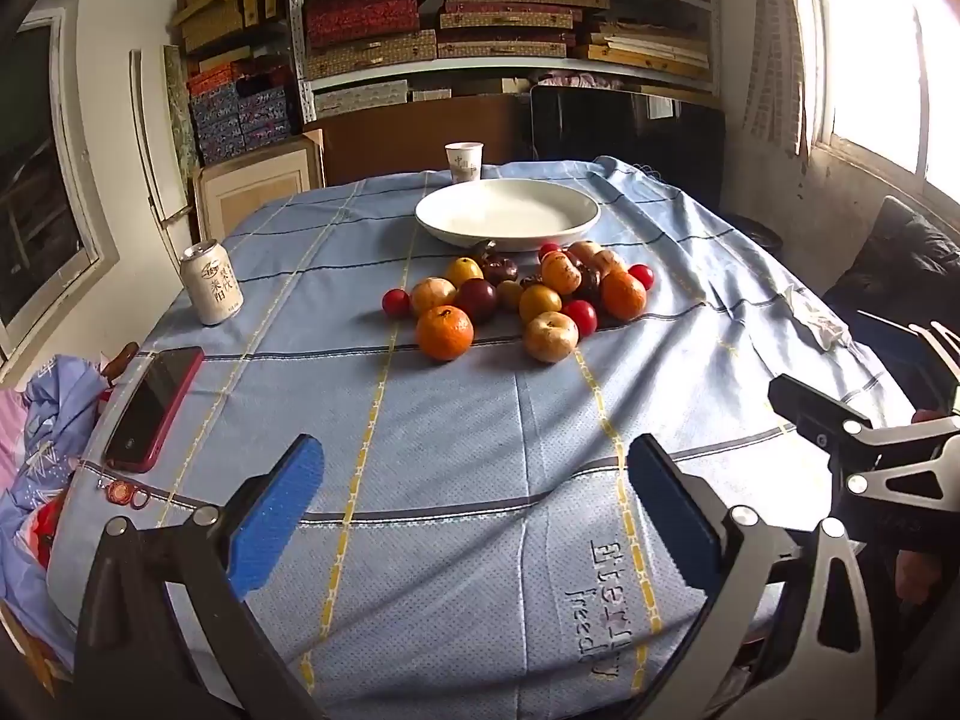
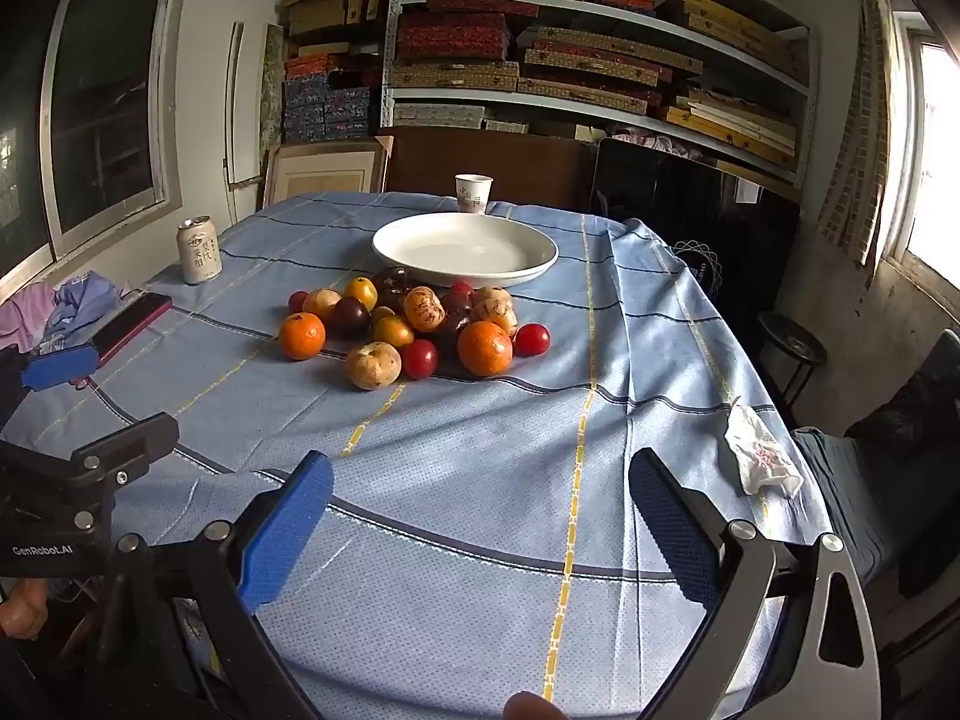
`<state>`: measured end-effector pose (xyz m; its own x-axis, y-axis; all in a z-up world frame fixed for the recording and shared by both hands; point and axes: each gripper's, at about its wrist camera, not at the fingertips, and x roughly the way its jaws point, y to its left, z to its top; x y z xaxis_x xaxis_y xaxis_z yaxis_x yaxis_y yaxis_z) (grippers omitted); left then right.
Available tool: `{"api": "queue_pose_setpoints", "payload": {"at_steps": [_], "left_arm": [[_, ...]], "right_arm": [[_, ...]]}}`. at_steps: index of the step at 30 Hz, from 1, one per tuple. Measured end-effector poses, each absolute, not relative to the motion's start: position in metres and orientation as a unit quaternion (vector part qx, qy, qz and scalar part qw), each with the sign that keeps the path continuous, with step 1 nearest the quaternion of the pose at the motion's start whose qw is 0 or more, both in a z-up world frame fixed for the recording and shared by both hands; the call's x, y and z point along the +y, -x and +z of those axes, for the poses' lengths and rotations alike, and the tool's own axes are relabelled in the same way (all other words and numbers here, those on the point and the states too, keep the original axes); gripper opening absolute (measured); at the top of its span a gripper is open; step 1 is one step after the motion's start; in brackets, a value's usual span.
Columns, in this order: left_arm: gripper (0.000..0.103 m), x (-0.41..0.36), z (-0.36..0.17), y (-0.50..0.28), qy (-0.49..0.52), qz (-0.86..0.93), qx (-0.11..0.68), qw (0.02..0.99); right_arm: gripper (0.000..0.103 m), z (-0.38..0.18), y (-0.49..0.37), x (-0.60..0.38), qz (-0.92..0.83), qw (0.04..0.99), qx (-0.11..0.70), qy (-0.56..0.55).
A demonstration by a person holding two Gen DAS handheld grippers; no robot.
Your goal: Organize fruits
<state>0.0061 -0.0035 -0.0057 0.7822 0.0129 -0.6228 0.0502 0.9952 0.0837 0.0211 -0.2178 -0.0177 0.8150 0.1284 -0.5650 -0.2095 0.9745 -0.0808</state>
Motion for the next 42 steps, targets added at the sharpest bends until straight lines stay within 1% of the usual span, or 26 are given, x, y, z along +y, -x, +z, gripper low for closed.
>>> {"api": "queue_pose_setpoints", "payload": {"at_steps": [17, 42], "left_arm": [[0.099, 0.001, -0.004, -0.001, -0.047, -0.008, 0.313, 0.949], [0.099, 0.007, -0.008, -0.005, -0.032, -0.002, 0.33, 0.943]], "right_arm": [[0.099, -0.017, -0.023, -0.221, 0.087, 0.948, 0.298, 0.067], [0.099, -0.019, -0.024, -0.22, 0.086, 0.947, 0.303, 0.065]]}}
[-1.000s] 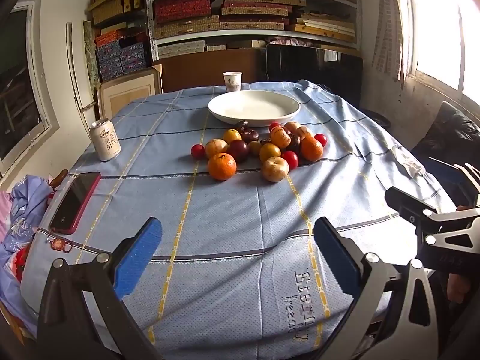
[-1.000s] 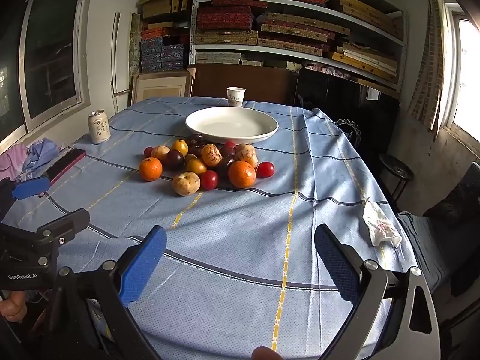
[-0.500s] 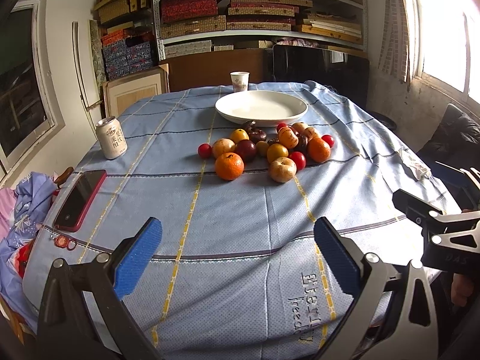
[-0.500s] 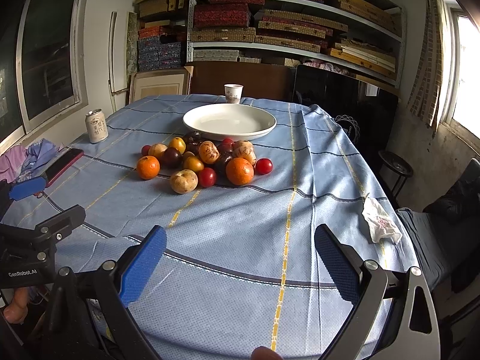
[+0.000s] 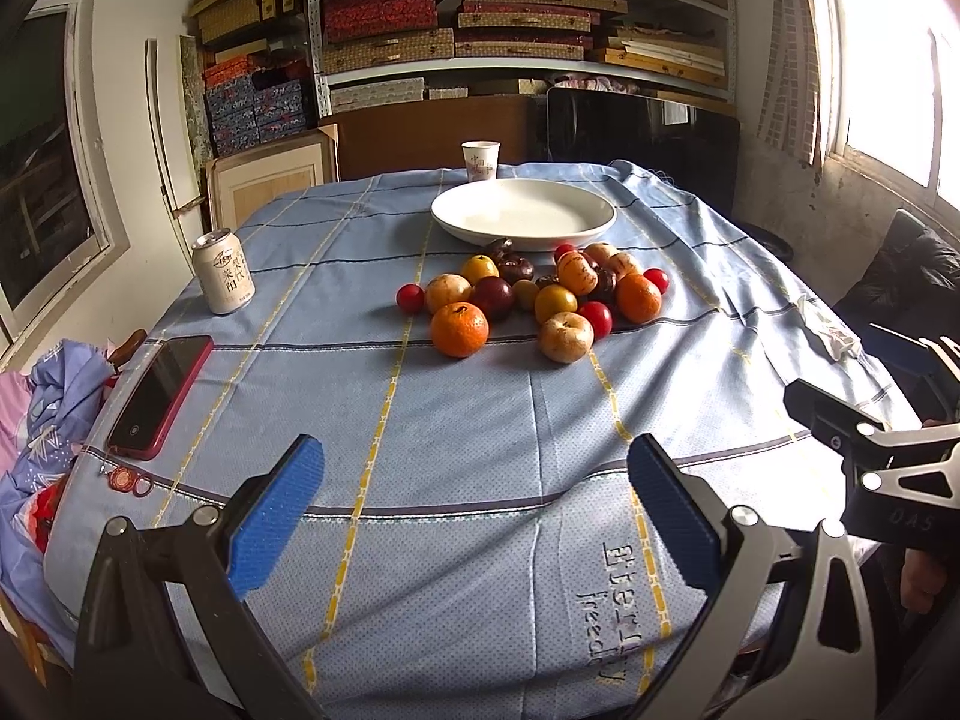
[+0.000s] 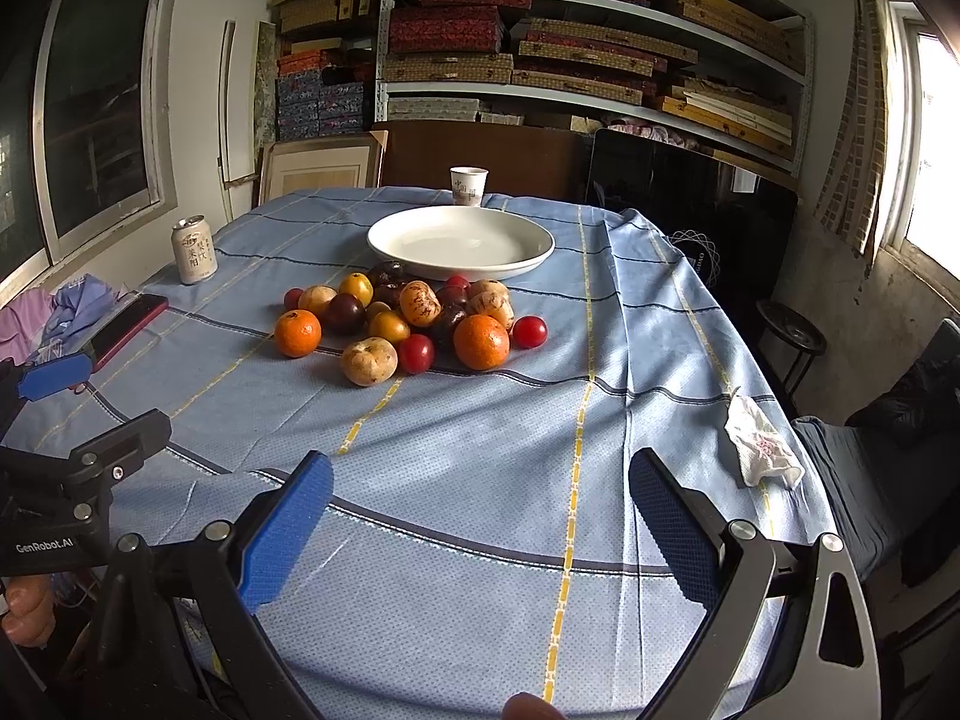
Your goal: Organize fruits
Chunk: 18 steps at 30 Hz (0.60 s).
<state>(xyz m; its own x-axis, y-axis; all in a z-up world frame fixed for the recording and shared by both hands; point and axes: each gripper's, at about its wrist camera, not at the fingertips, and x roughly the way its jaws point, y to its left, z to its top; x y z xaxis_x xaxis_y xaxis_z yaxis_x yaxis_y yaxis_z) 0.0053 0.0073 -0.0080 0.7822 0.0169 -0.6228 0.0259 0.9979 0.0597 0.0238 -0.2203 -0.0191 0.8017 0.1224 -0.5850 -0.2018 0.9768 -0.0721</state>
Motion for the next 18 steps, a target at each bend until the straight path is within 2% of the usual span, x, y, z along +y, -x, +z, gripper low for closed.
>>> {"api": "queue_pose_setpoints", "payload": {"at_steps": [18], "left_arm": [[0.099, 0.0122, -0.0091, -0.0087, -0.026, 0.005, 0.336, 0.941]], "right_arm": [[0.099, -0.0191, -0.0248, -0.2197, 0.085, 0.946, 0.305, 0.066]]}}
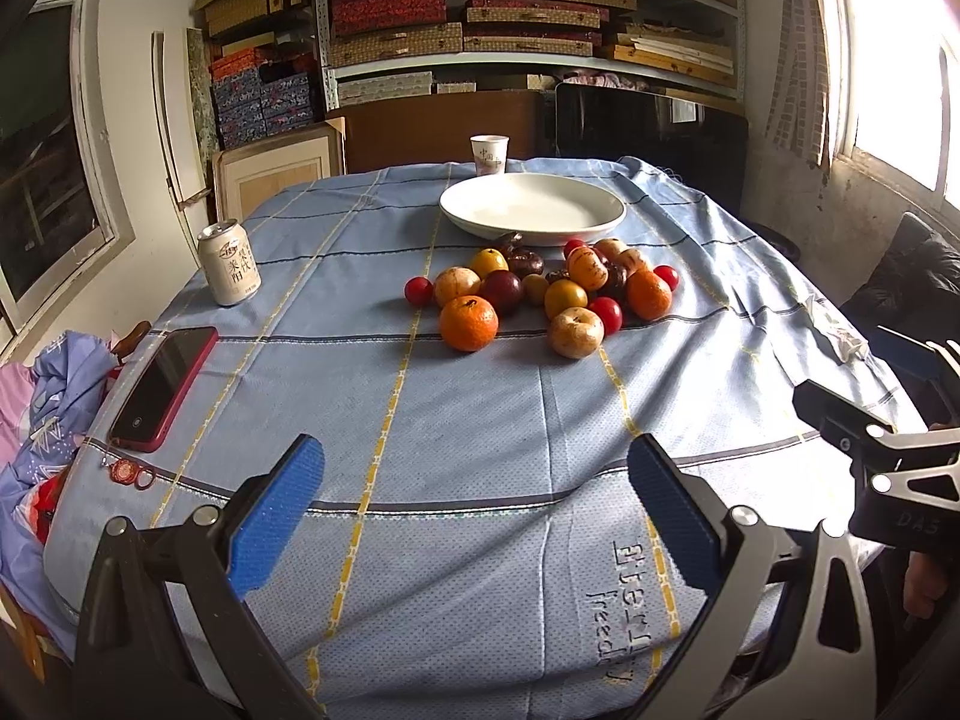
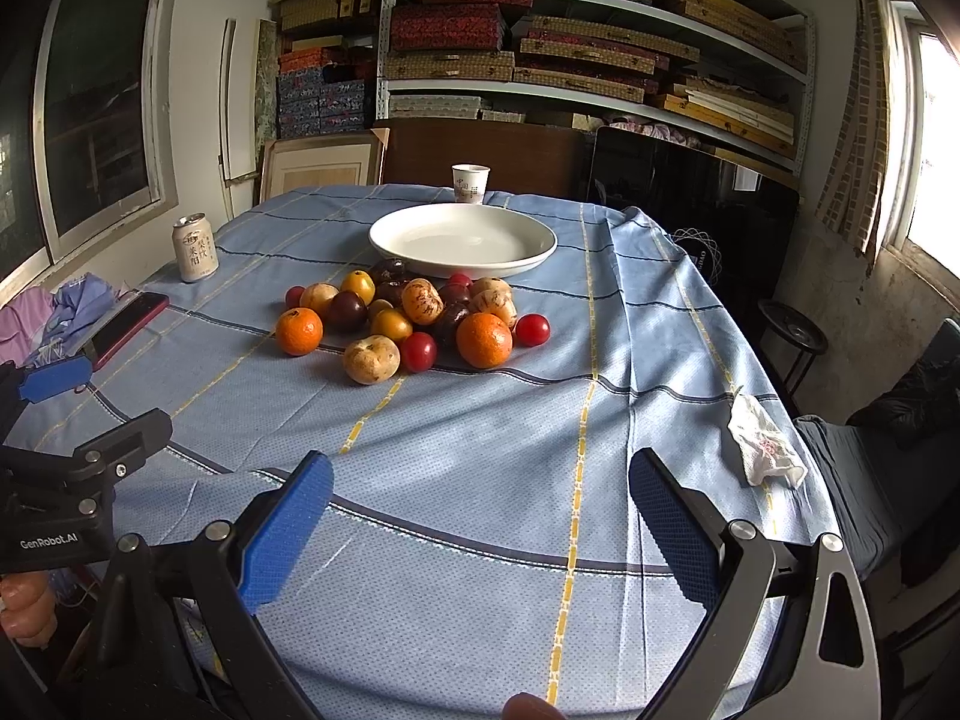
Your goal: Organize fruits
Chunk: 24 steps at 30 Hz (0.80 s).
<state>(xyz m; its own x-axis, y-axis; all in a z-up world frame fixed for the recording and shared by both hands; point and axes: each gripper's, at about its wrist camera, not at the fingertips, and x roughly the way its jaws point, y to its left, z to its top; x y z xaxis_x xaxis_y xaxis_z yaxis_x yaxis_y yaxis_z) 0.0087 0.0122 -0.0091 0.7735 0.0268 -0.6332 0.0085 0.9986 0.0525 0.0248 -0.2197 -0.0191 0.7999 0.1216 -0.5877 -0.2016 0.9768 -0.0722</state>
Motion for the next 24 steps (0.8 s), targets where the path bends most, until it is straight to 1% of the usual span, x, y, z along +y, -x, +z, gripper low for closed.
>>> {"api": "queue_pose_setpoints", "payload": {"at_steps": [24], "left_arm": [[0.099, 0.0138, -0.0131, -0.0139, -0.027, 0.016, 0.343, 0.939]], "right_arm": [[0.099, -0.0279, -0.0264, -0.2146, 0.084, 0.944, 0.313, 0.066]]}}
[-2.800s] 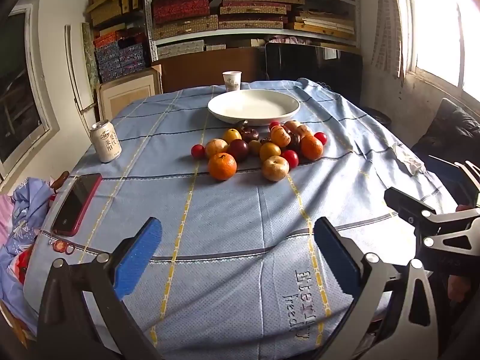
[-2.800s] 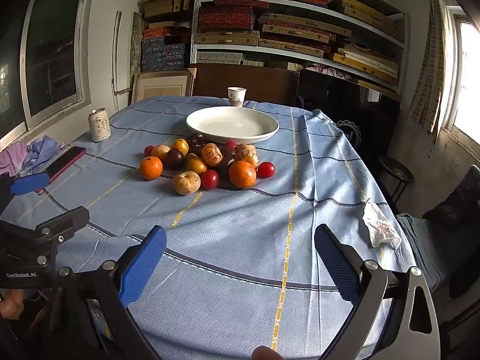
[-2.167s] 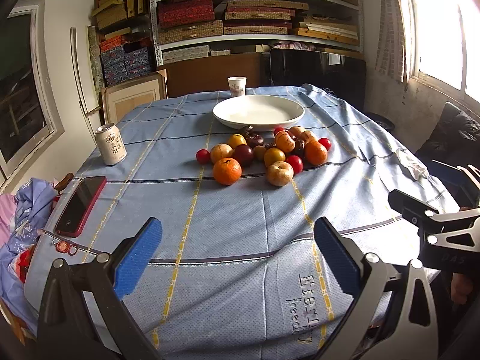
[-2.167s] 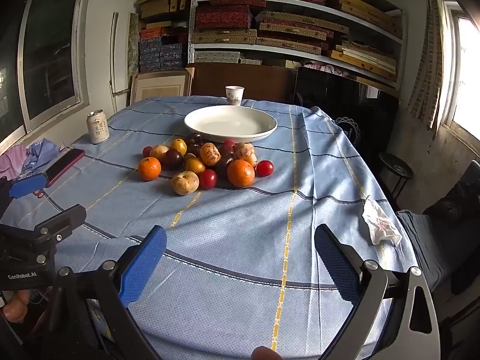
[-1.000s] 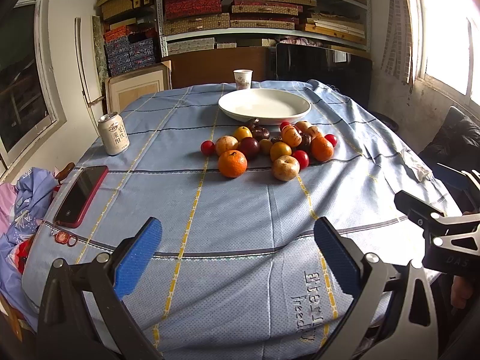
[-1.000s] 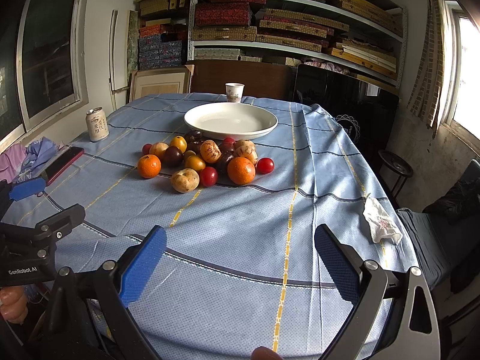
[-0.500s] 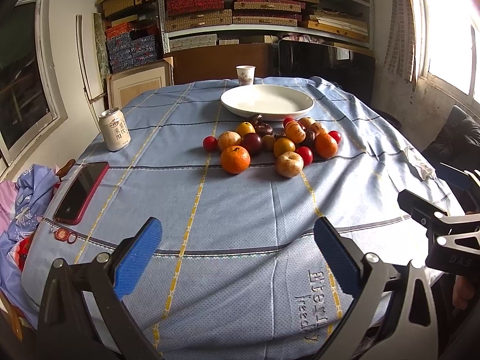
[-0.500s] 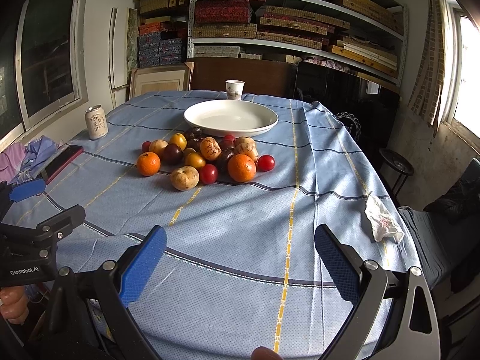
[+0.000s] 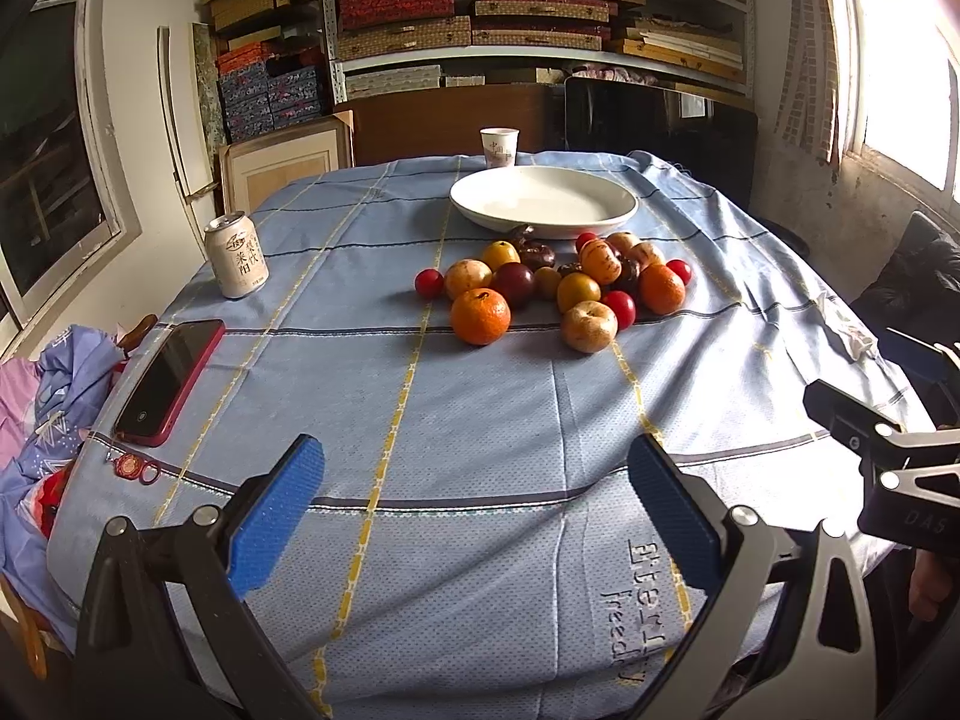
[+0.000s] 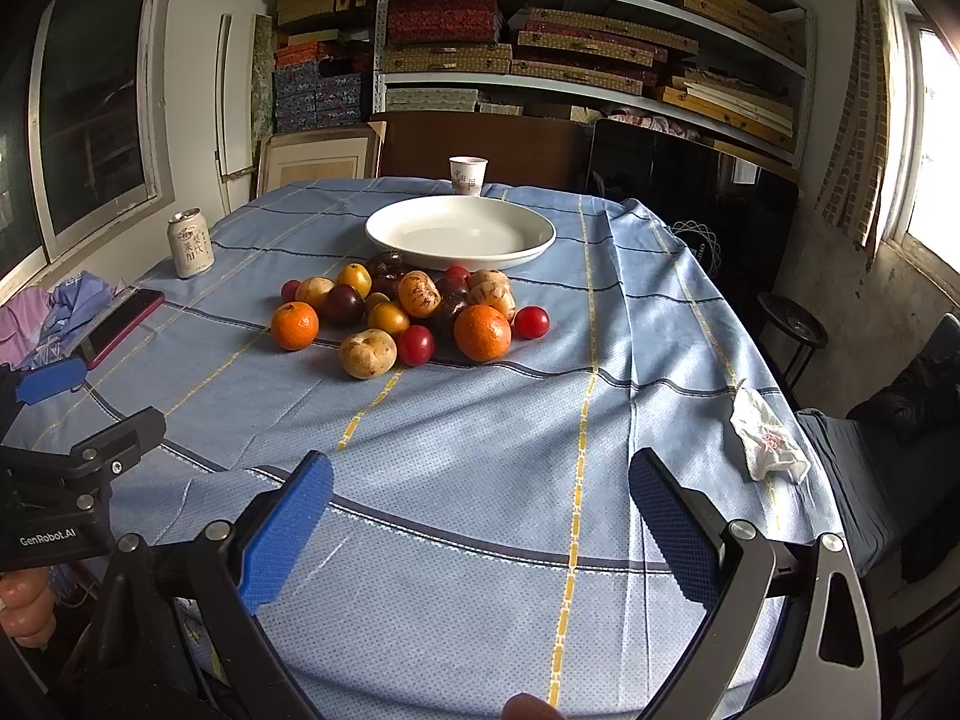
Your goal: Organize fruits
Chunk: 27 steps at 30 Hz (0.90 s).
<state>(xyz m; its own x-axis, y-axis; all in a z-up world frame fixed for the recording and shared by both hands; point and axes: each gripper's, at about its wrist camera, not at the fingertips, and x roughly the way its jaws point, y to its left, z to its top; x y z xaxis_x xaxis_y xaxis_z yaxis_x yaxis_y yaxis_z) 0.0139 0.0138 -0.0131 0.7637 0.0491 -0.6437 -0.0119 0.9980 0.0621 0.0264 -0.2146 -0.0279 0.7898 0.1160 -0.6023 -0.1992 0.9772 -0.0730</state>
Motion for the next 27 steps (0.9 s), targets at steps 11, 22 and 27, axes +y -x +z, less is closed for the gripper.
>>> {"api": "queue_pose_setpoints", "payload": {"at_steps": [11, 22, 27], "left_arm": [[0.099, 0.019, -0.03, -0.027, -0.026, 0.02, 0.361, 0.932], [0.099, 0.032, -0.038, -0.069, -0.026, 0.016, 0.367, 0.93], [0.099, 0.033, -0.032, -0.095, -0.035, 0.012, 0.364, 0.931]], "right_arm": [[0.099, -0.035, -0.041, -0.217, 0.104, 0.937, 0.33, 0.055], [0.099, -0.042, -0.089, -0.212, 0.114, 0.922, 0.367, 0.054], [0.099, -0.039, -0.115, -0.211, 0.11, 0.92, 0.373, 0.05]]}}
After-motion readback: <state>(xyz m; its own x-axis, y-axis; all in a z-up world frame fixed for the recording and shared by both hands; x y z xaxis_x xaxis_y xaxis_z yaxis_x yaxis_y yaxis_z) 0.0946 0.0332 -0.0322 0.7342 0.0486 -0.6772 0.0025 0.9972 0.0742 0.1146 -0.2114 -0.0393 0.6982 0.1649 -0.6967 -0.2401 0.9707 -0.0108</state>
